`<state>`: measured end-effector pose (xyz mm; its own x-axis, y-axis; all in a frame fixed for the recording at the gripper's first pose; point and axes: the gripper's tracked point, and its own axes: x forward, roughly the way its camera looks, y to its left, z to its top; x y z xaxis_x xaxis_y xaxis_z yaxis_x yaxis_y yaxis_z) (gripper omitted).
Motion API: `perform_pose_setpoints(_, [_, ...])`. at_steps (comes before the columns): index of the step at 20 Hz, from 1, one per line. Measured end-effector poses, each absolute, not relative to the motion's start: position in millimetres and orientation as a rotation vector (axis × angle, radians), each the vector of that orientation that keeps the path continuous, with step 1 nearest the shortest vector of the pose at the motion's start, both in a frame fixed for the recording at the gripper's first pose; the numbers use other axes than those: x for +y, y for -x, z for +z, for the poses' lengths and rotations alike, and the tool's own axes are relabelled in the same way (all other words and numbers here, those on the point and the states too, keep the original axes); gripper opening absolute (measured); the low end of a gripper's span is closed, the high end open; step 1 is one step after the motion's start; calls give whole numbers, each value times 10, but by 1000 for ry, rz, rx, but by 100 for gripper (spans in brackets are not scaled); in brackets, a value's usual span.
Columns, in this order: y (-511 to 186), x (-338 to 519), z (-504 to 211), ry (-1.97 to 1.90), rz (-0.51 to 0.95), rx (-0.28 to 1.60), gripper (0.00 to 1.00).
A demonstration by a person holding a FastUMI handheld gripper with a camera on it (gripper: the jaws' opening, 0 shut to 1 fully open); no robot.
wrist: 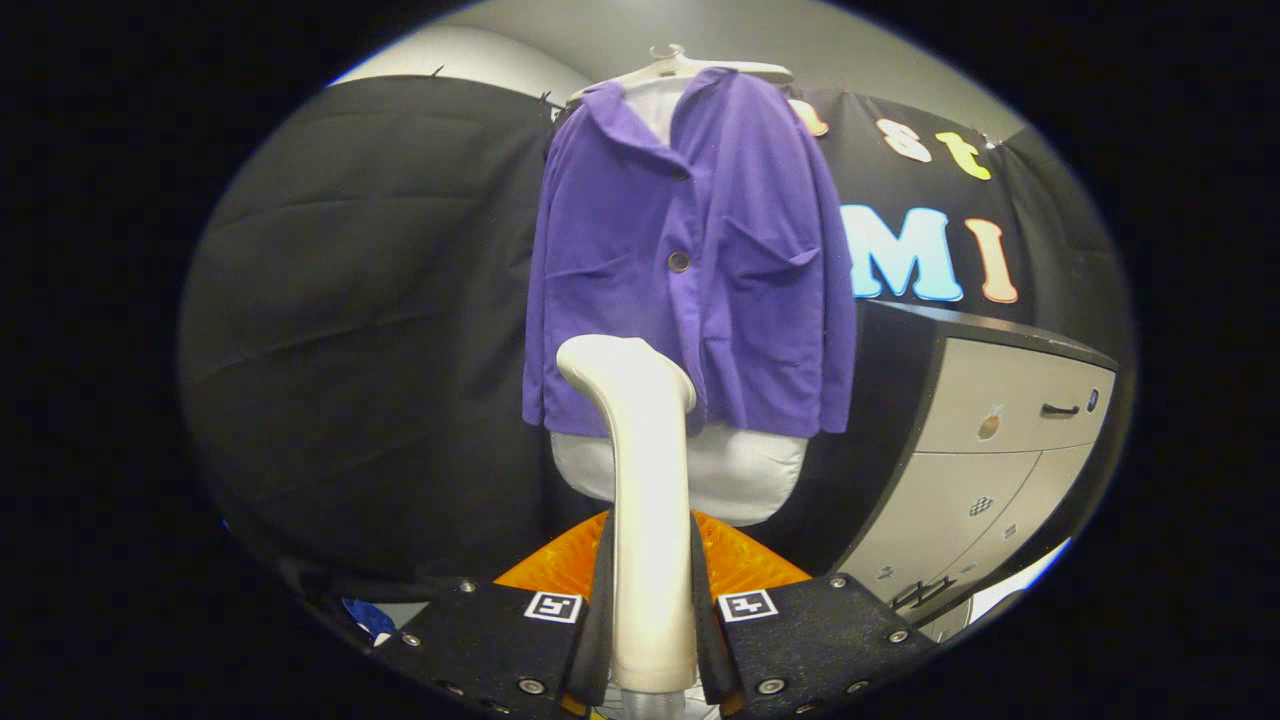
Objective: Iron the clothes twice with a garment steamer, once on the left side and once on the right side.
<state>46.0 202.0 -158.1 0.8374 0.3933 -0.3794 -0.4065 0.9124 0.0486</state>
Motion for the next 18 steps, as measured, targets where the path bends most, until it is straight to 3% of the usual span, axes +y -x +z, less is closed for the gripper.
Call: perform_pose_setpoints(18, [-76,-1384,-488,-85,7,261,35])
